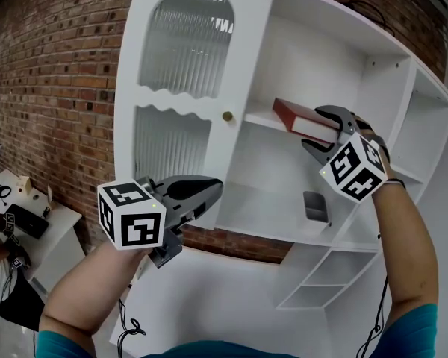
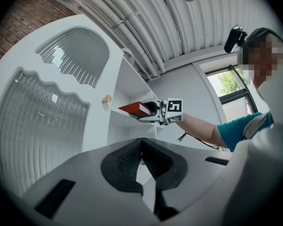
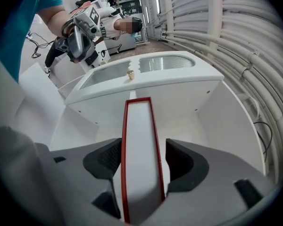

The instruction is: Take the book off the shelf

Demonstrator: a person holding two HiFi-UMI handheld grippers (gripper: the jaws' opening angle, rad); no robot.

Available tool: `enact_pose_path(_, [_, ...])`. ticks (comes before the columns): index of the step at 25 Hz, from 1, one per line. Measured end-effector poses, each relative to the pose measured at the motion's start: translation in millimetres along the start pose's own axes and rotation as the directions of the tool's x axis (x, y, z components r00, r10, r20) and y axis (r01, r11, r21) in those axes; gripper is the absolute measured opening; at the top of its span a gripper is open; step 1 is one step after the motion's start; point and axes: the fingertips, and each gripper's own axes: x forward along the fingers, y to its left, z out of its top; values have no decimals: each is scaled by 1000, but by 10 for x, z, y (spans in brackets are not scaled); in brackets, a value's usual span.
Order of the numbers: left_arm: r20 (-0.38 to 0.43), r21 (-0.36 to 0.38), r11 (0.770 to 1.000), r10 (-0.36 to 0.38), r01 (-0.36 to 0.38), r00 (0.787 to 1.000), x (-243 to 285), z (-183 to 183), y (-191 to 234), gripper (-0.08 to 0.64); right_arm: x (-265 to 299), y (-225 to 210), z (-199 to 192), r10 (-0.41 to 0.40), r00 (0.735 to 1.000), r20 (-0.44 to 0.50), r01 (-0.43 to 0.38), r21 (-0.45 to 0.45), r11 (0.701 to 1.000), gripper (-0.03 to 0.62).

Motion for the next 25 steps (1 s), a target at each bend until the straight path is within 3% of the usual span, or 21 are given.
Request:
enact_pose_path(1, [-1,-2,1000,1,-1,1000,-5,-11,14,14,13,-1,-22,-2,1000,-12,2,-11,1000,271])
enact_pose_path(3, [-2,-6,1000,1,-1,1000,-11,-31,36,14,19,-11,-44,-14,1000,-27,13,-39,999,196])
enact_pose_path(9, [-5,-13,1000,-2,2,1000,-34,-52,79,14,-53,-29,-27,-32,999,-20,30,-71,997,183])
enact_pose_path(19, [-6,-10,1000,-19,19,1000,-99,-36,77,14,-420,-272,74,-124,991,44,123,28,992,175])
enact_pose_path(25, [-11,-7,999,-35,35,999,-171,-40,40,14,-807,-379,183,-208,973,100,198,94,976,175])
